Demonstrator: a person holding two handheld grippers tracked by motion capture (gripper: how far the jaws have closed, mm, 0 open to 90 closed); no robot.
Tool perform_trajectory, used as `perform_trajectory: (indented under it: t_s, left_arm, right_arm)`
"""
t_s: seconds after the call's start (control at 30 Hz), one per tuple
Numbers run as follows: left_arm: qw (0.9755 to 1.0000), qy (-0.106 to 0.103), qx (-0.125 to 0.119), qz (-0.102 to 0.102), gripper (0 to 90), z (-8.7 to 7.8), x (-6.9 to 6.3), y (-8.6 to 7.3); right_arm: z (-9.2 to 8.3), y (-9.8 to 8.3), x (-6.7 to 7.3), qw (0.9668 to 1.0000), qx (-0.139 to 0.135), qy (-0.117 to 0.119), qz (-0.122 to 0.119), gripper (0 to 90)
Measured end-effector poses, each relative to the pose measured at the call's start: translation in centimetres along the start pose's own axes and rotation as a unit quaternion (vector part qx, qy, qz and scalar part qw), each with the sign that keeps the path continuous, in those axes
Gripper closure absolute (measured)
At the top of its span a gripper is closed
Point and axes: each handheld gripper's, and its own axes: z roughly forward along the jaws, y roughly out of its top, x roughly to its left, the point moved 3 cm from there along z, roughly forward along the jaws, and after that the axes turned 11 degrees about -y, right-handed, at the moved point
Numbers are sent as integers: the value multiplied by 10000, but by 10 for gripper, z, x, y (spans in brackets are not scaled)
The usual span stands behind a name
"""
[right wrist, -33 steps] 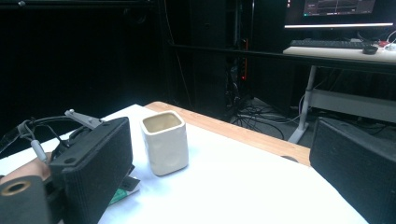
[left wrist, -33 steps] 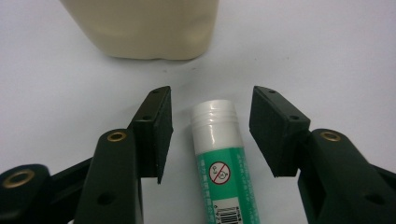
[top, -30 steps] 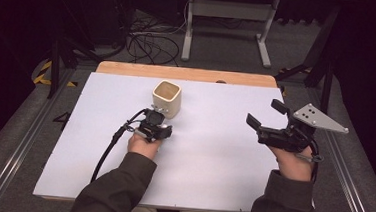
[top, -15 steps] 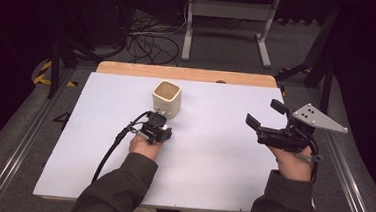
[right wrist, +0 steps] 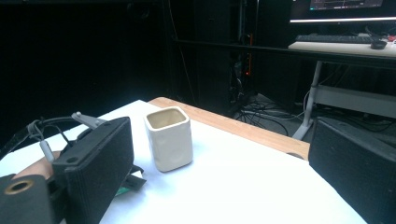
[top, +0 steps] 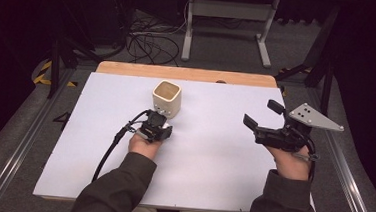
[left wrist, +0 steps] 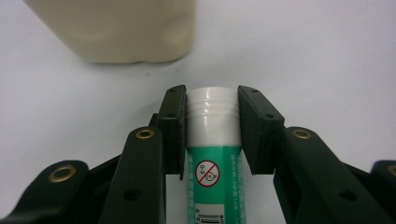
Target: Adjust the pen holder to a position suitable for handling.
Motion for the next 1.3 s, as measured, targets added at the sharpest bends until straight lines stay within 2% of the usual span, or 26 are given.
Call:
perform_trajectory:
  t_s: [0.07,0.3,0.33,0.43,0.47,0.57,0.73,0.77,0.83,0.87,0.9,0.93,1.03,1.1,1.17,1.27,1.3]
  left_arm:
    - [9999,-110,-120,-17,653,-6,-1,2]
    - [9990,-271,-349,33,653,-17,-4,8]
    - [9983,-389,-437,17,653,-21,-6,10]
    - [9973,-491,-554,-10,653,-25,-8,12]
    - [9961,-620,-634,10,653,-29,-11,14]
    - [9948,-707,-736,41,653,-33,-14,17]
    - [9898,-1012,-1000,122,653,-44,-24,25]
    - [9898,-1012,-1000,122,653,-44,-24,25]
    - [9865,-1159,-1156,97,654,-49,-28,29]
    - [9865,-1159,-1156,97,653,-49,-28,29]
    - [9849,-1222,-1218,126,653,-51,-30,30]
    - [9845,-1226,-1246,140,654,-53,-30,31]
    - [9805,-1350,-1419,147,654,-59,-34,35]
    - [9760,-1466,-1597,195,653,-65,-38,39]
    - [9754,-1455,-1639,236,653,-67,-39,40]
    - [9709,-1545,-1810,258,654,-74,-43,44]
    - [9688,-1600,-1875,260,653,-77,-45,45]
  right_arm:
    - [1,0,1,10000,1,19,-4,76]
    - [5,-2,4,9999,62,72,-34,77]
    - [6,-2,4,9999,63,84,-41,78]
    - [7,-3,5,9999,81,101,-63,80]
    - [8,-3,5,9999,84,115,-67,80]
    - [11,-5,7,9997,99,191,-84,85]
    - [18,-9,13,9991,195,356,-105,101]
    - [18,-9,13,9991,195,356,-105,101]
    - [22,-10,17,9985,225,494,-40,134]
    - [22,-10,17,9985,225,494,-40,134]
    - [23,-11,18,9983,239,522,-33,144]
    - [25,-12,20,9980,237,583,8,159]
    - [30,-15,23,9972,289,688,104,188]
    - [36,-18,28,9959,363,813,150,214]
    - [40,-21,32,9952,429,867,161,227]
    - [43,-22,35,9943,482,933,195,241]
    - [46,-24,38,9933,511,1011,242,253]
